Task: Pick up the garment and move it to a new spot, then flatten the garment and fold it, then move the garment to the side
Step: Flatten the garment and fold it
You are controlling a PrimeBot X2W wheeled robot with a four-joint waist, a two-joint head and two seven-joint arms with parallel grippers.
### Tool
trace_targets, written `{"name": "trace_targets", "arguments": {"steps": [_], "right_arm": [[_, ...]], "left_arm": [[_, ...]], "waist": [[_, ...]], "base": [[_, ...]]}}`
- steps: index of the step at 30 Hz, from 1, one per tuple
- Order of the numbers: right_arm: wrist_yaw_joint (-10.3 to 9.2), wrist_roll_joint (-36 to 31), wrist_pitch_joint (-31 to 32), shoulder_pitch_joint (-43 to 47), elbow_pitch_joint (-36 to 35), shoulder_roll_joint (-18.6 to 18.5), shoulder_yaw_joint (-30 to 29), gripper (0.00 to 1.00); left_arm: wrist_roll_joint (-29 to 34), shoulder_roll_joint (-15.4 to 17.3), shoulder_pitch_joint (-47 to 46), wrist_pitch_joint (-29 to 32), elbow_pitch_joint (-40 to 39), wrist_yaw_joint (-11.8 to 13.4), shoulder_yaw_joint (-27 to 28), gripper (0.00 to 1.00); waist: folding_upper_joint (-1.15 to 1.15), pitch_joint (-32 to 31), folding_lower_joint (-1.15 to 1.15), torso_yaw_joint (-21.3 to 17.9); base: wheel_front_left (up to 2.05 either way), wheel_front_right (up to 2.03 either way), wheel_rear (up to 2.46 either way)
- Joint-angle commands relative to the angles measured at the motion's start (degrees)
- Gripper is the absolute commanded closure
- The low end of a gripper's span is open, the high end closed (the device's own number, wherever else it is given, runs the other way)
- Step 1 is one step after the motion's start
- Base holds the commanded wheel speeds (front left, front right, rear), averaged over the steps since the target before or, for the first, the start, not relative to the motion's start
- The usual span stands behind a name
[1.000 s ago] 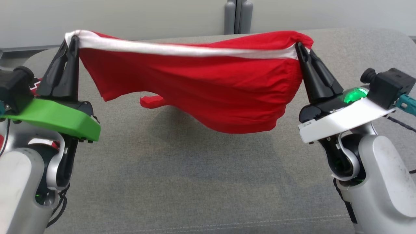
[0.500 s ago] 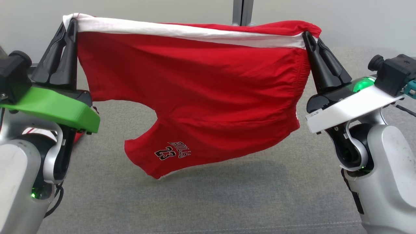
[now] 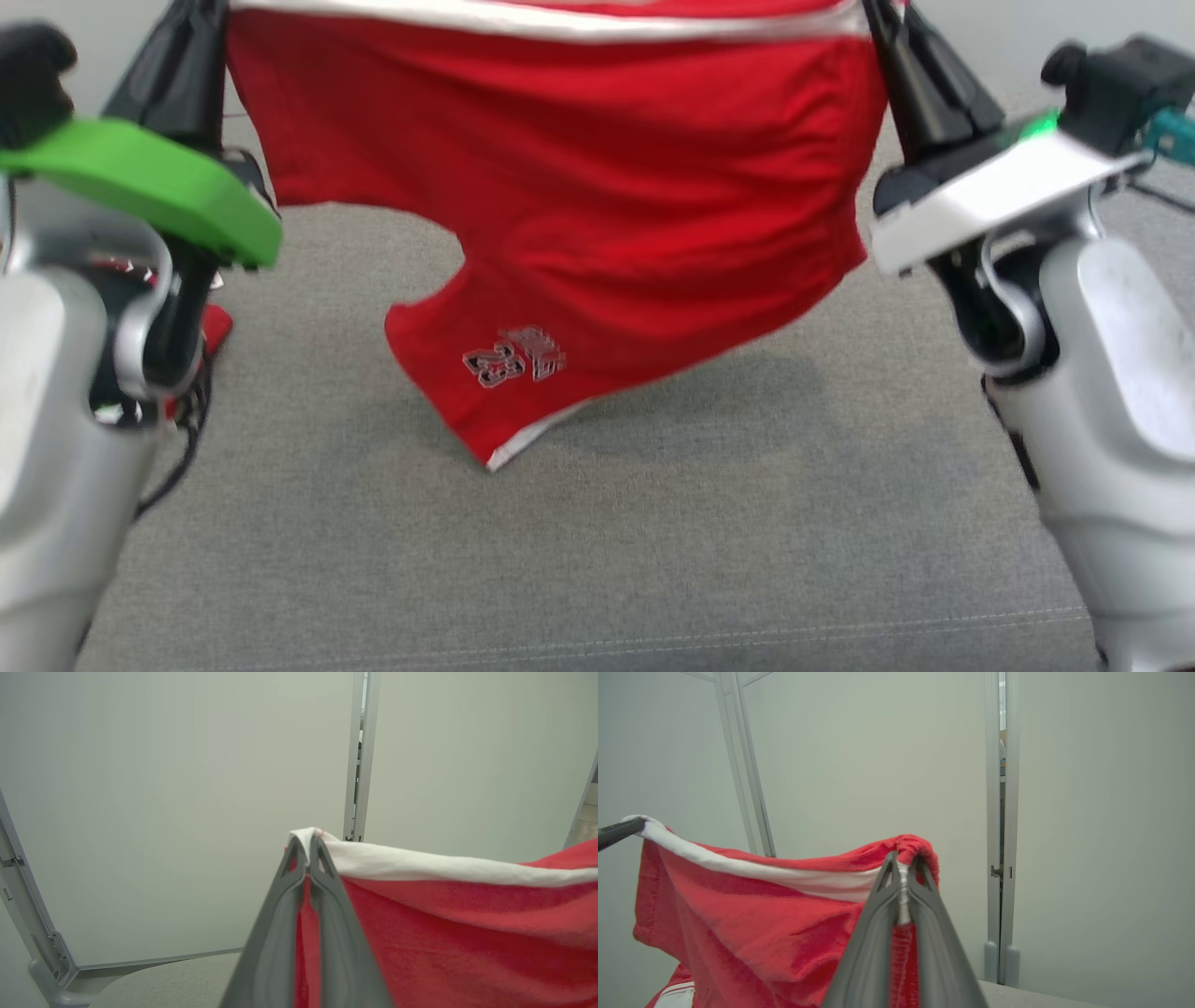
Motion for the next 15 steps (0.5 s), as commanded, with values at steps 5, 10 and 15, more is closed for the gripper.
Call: {"name": "trace_targets", "arguments": {"steps": [5, 10, 15], "right_arm": [[-0.01, -0.5, -4.7, -12.5, 10.3, 0.0, 3.0, 1.0], [-0.04, -1.0, -10.1, -25.5, 22.6, 0.1, 5.9, 1.0], [-0.05, -3.0, -14.4, -37.1, 36.5, 2.5, 8.3, 1.0]], "left_arm": [[-0.6, -2.2, -11.8, -1.7, 12.6, -4.4, 0.2, 1.0], [1.1, -4.5, -23.8, -5.4, 25.6, -7.9, 0.3, 1.0], [-0.1, -6.2, -32.8, -9.6, 37.5, -11.3, 1.9, 1.0]], "waist": [[0.0, 5.6, 0.0, -1.0], [0.0, 10.0, 0.0, -1.3], [0.0, 13.6, 0.0, -2.5]], "base": [[0.0, 0.0, 0.0], [0.0, 0.0, 0.0], [0.0, 0.0, 0.0]]}}
